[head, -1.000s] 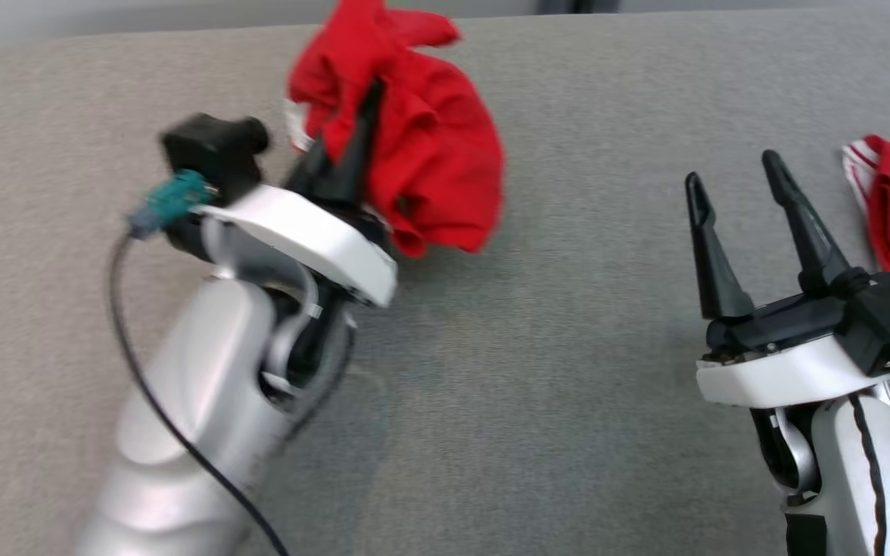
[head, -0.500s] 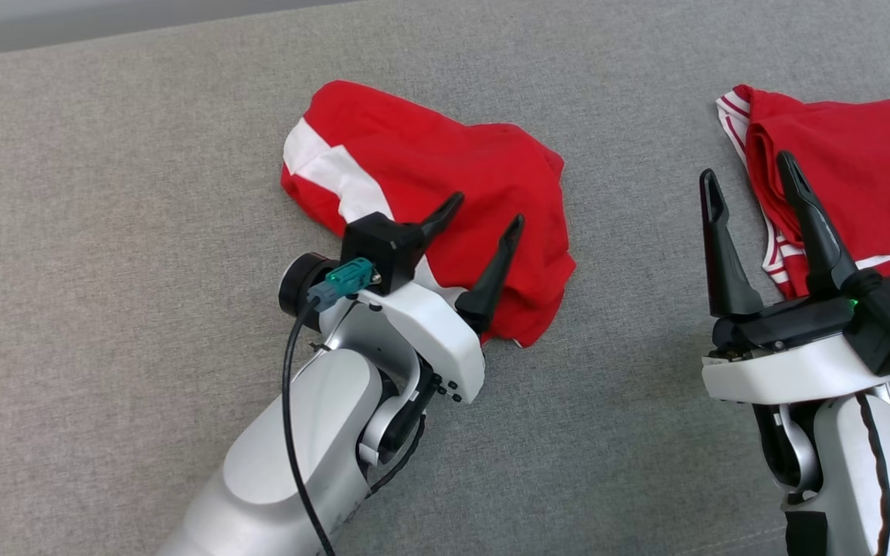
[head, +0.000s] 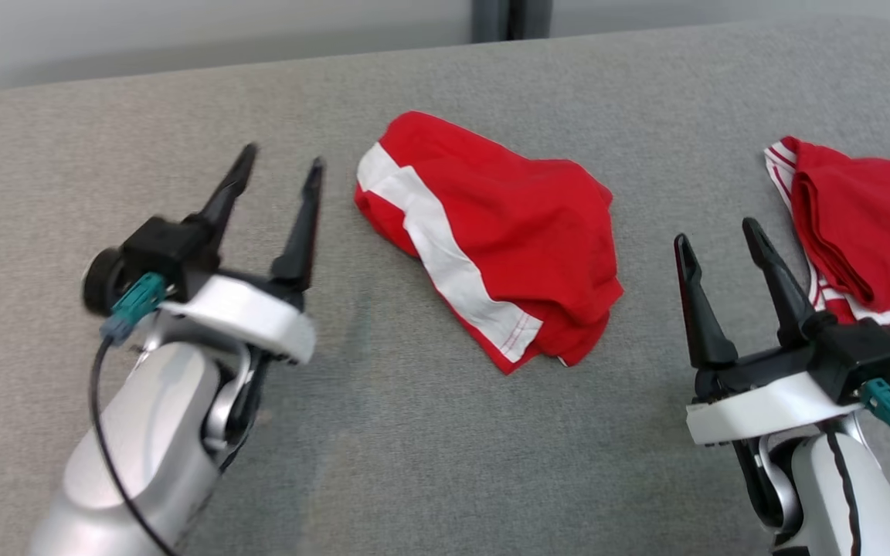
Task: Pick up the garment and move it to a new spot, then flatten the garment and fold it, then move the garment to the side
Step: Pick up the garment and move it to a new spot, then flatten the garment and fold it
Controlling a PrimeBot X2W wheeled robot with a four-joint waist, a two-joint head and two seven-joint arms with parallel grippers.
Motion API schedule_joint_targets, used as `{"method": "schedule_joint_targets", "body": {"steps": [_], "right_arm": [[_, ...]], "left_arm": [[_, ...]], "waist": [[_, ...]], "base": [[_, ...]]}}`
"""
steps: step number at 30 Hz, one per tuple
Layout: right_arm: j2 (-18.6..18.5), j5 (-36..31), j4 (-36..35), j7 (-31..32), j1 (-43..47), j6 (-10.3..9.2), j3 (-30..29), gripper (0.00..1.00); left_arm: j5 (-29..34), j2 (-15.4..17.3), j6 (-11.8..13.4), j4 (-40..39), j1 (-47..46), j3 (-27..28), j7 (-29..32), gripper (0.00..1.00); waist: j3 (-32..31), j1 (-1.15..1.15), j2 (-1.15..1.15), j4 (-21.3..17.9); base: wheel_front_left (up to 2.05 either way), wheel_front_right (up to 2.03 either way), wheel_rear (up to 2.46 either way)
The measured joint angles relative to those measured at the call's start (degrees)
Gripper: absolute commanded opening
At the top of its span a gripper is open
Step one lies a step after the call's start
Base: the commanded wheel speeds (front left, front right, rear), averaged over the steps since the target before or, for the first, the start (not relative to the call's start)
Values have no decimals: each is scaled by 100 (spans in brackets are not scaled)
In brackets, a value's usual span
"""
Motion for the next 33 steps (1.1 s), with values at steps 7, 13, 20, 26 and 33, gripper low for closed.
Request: {"method": "schedule_joint_targets", "body": {"steps": [7,13,20,26,33], "right_arm": [[-54,-9,296,-5,305,0,5,100],[-58,-23,584,-19,523,1,172,100],[-111,-68,1037,-25,483,1,303,100],[-100,-171,1486,-21,257,1,330,100],[-78,-313,2074,29,-80,1,265,20]], "left_arm": [[495,394,-244,-534,1192,739,-73,100],[639,-345,-502,-1014,2317,1704,-74,100],[1178,-692,-943,-1053,2545,2213,-74,100],[1354,-891,-1137,-1027,2462,2372,-74,100],[1467,-1017,-1245,-944,2429,2423,-74,100]], "waist": [[-298,0,0,455],[-579,0,0,700],[-622,0,0,871],[-521,0,0,997],[-374,0,0,1185]], "base": [[0,0,0],[0,0,0],[0,0,0],[0,0,0],[0,0,0]]}}
